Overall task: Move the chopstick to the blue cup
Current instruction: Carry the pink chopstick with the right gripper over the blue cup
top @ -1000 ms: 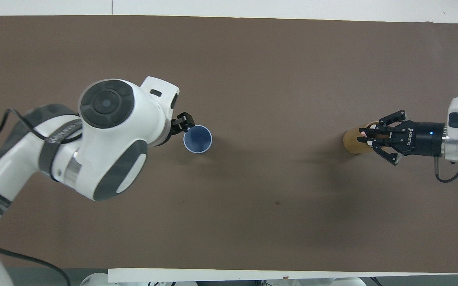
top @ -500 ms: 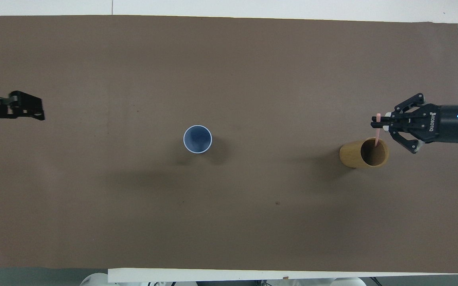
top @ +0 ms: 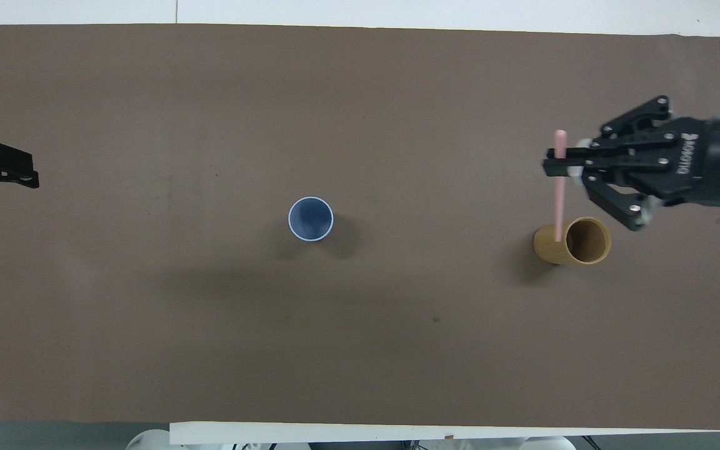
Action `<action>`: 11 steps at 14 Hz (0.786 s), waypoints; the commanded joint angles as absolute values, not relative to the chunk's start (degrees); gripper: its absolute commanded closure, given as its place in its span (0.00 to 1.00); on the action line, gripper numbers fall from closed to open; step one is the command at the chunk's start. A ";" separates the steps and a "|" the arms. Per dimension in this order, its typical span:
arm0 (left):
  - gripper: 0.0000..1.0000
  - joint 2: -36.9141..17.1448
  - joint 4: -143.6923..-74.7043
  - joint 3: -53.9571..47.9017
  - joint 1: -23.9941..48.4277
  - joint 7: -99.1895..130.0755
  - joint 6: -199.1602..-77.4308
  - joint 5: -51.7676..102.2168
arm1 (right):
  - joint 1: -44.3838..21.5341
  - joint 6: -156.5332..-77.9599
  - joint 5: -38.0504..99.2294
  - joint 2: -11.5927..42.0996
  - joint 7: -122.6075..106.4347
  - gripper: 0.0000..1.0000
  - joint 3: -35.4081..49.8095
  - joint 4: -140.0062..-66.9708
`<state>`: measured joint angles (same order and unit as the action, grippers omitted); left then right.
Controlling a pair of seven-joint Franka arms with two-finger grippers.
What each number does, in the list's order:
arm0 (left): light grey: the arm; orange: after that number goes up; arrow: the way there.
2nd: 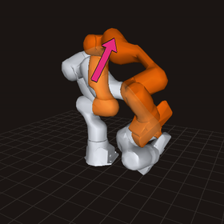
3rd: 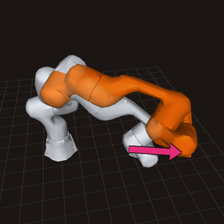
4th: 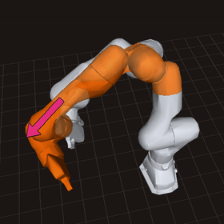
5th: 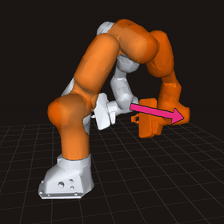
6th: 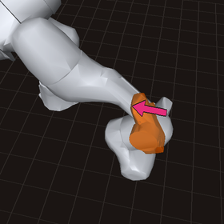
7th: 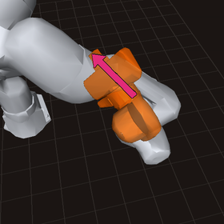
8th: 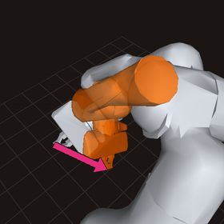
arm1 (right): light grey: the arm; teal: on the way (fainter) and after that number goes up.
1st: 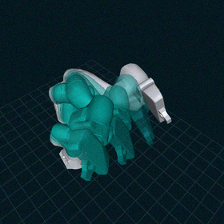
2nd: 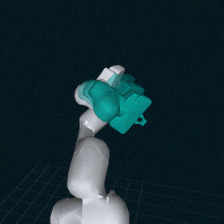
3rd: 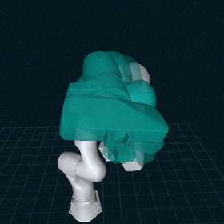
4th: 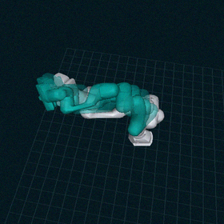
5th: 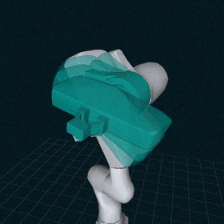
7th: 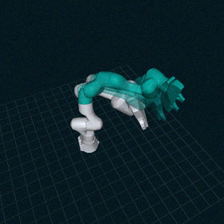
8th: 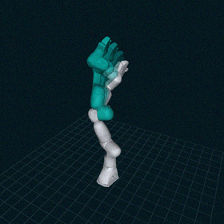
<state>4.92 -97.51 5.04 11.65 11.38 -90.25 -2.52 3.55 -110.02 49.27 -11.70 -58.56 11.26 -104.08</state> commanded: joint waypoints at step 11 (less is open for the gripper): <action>0.00 4.66 -96.68 4.92 11.60 11.34 -89.03 -3.43 | -28.11 -169.08 50.71 8.59 -50.36 1.00 14.33 -111.63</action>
<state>4.92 -97.51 5.04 11.65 11.38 -90.24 -2.62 -25.00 -163.72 49.55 6.07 -49.11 14.42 -111.17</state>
